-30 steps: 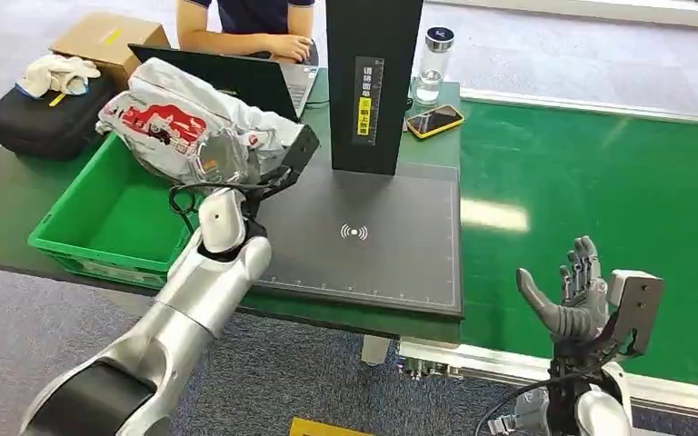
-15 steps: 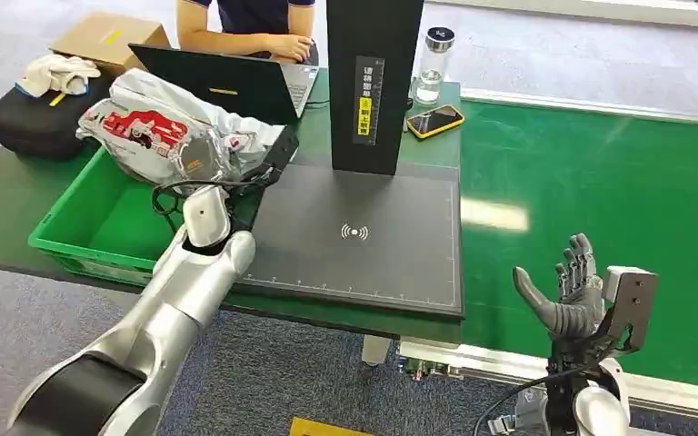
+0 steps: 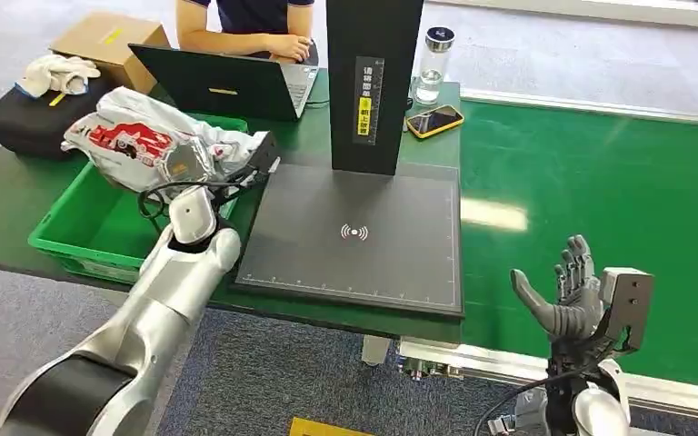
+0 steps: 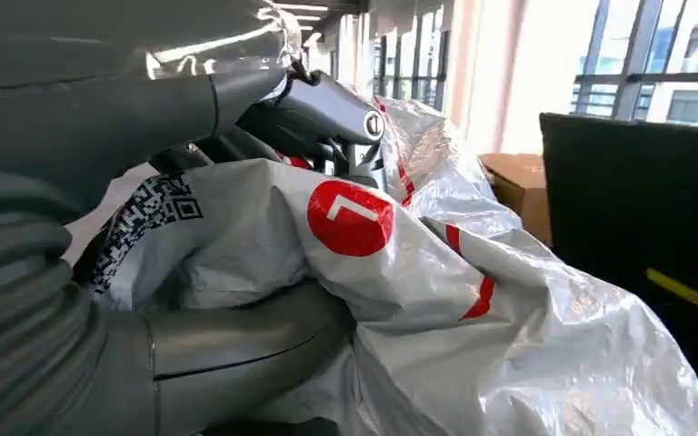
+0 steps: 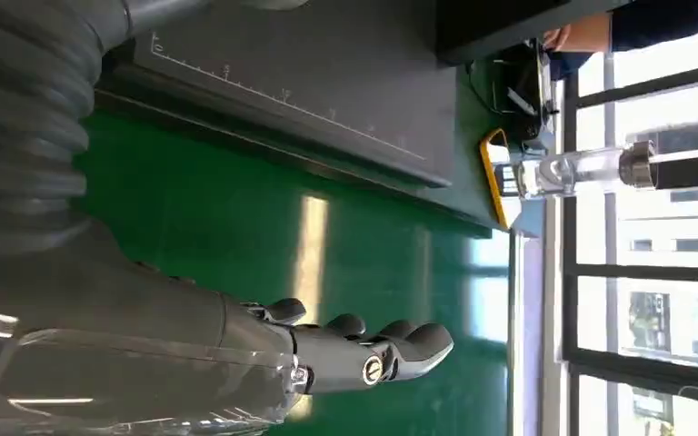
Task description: Moved the parcel from conveyor to table for the left to box.
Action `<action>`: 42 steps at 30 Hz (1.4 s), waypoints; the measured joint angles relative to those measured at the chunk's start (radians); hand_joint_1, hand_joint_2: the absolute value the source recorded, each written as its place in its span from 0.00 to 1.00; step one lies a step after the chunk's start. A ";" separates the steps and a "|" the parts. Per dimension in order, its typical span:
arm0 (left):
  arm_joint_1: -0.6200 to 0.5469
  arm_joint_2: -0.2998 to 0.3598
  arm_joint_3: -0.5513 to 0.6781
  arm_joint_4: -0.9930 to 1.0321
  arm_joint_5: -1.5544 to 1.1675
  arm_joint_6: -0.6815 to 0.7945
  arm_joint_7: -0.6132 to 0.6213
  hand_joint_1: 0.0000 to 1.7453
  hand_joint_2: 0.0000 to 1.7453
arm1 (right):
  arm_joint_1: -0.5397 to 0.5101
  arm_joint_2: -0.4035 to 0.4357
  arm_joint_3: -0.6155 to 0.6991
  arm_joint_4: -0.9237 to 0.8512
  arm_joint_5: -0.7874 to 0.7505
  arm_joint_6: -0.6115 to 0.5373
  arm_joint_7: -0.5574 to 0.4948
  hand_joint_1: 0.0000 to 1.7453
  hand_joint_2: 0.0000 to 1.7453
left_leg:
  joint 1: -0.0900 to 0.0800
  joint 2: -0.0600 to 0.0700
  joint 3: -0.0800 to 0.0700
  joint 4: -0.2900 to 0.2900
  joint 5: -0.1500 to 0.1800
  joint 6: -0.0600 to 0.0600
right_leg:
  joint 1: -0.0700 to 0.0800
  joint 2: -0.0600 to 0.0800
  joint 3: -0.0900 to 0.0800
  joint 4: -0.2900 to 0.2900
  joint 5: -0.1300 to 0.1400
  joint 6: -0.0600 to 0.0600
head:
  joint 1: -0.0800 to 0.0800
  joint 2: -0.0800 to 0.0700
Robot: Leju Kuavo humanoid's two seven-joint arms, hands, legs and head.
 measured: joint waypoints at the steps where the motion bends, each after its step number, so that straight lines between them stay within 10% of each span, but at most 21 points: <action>1: 0.000 0.004 0.005 0.003 -0.002 -0.005 0.001 1.00 1.00 | 0.003 0.000 0.000 -0.001 0.000 0.002 0.000 0.00 1.00 | 0.000 0.000 0.000 0.000 0.000 0.000 | 0.000 0.000 0.000 0.000 0.000 0.000 | 0.000 0.000; 17: 0.007 0.061 0.092 0.040 -0.008 -0.064 0.006 1.00 1.00 | 0.046 -0.002 -0.015 -0.033 0.003 0.021 0.003 0.00 1.00 | 0.000 0.000 0.000 0.000 0.000 0.000 | 0.000 0.000 -0.001 0.000 0.000 0.000 | 0.000 0.000; 18: 0.007 0.063 0.095 0.041 -0.008 -0.067 0.006 0.45 1.00 | 0.048 -0.002 -0.016 -0.036 0.003 0.021 0.003 0.00 1.00 | 0.000 0.000 0.000 0.000 0.000 0.000 | 0.000 0.000 -0.001 0.000 0.000 0.000 | 0.000 0.000; 19: 0.006 0.065 0.097 0.043 -0.008 -0.071 0.006 0.45 1.00 | 0.050 -0.002 -0.018 -0.038 0.003 0.021 0.003 0.00 1.00 | 0.000 0.000 0.000 0.000 0.000 0.000 | 0.000 0.000 -0.001 0.000 0.000 0.000 | 0.000 0.000; 20: 0.006 0.067 0.098 0.045 -0.008 -0.074 0.006 0.00 1.00 | 0.053 -0.002 -0.019 -0.040 0.003 0.021 0.003 0.00 1.00 | 0.000 0.000 0.000 0.000 0.000 0.000 | 0.000 0.000 -0.001 0.000 0.000 0.000 | 0.000 0.000; 42: 0.002 0.050 0.122 0.053 -0.064 -0.070 0.003 0.00 1.00 | 0.094 -0.002 -0.051 -0.100 0.006 0.044 0.018 0.00 1.00 | 0.000 0.000 0.000 0.000 0.000 0.000 | 0.000 0.000 -0.001 0.000 0.000 0.000 | 0.000 0.000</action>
